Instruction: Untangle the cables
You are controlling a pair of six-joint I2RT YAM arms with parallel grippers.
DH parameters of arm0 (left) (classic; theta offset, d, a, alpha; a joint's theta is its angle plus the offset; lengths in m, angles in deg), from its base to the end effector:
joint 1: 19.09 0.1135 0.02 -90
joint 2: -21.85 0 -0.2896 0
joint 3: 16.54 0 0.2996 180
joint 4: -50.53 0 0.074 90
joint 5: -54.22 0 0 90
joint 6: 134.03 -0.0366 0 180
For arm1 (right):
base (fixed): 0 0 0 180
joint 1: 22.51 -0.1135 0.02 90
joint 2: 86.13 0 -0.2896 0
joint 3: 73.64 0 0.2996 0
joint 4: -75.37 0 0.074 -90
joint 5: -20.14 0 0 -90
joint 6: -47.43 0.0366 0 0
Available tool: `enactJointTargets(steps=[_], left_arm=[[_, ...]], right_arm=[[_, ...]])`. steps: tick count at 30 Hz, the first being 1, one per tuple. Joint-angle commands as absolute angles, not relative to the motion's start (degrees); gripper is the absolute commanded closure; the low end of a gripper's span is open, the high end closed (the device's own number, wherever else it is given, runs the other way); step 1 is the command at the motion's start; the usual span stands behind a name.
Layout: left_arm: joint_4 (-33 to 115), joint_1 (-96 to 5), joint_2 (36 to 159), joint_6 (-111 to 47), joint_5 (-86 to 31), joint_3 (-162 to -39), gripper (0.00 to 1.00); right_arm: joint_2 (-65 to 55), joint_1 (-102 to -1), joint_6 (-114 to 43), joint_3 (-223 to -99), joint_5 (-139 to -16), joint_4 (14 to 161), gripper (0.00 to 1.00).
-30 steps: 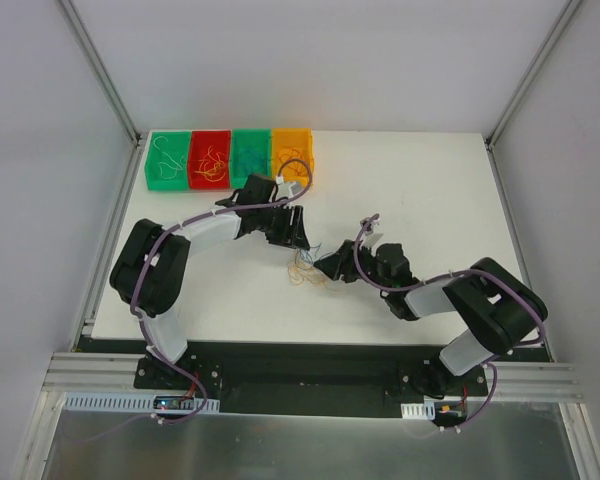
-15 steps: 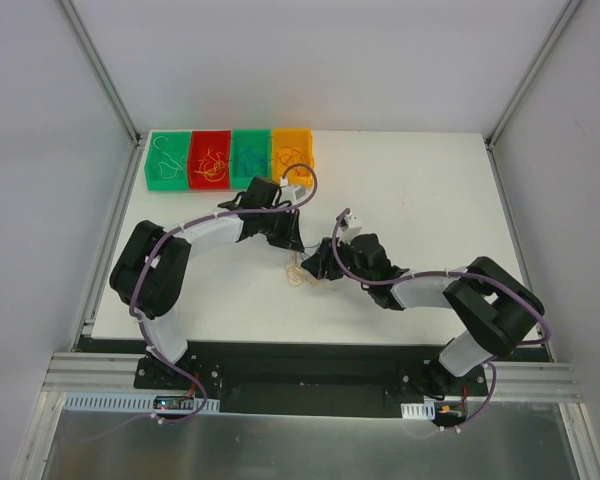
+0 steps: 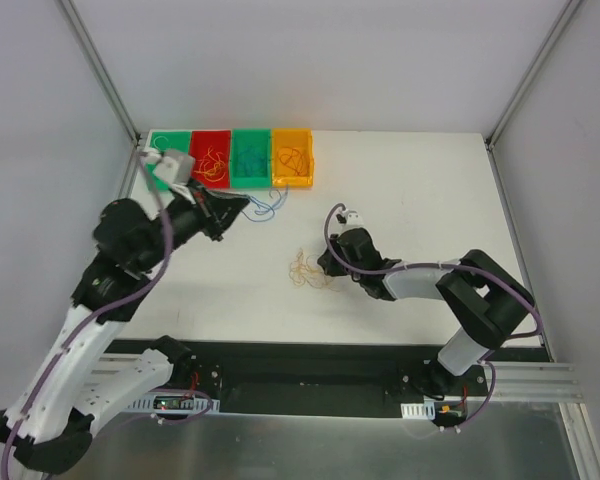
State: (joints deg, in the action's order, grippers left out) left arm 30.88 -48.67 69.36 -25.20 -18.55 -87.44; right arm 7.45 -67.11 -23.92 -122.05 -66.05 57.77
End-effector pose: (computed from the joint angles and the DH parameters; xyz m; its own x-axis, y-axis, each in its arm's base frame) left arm 0.1756 -0.1122 0.4531 -0.1815 -0.2515 -0.9507 0.7079 0.6377 -0.3038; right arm 0.2490 0.2421 0.1389 -0.5229 -0.0675 -0.8497 -0.5187 0.8163 0.2543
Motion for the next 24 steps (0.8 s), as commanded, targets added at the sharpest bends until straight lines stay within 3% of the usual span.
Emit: enactJointTargets(steps=[1, 5, 13, 24], left_arm=[[19.06, -48.7, 65.53, -28.47, -32.16, -99.6, 1.0], [16.13, -48.7, 64.57, -29.71, -35.42, -105.25, 1.0], [15.95, -48.7, 62.63, -26.11, -42.89, -96.74, 1.0], [29.9, -46.6, 76.23, -26.46, -53.09, -89.7, 1.0]], right_arm=[[6.69, -64.09, -20.17, -122.46, -60.72, 59.32, 0.99], [5.63, -61.28, -17.27, -120.79, -58.79, 59.32, 0.99], [1.5, -56.7, -17.26, -117.8, -55.63, 57.3, 0.96], [0.8, -56.61, -17.79, -117.27, -61.86, 55.63, 0.93]])
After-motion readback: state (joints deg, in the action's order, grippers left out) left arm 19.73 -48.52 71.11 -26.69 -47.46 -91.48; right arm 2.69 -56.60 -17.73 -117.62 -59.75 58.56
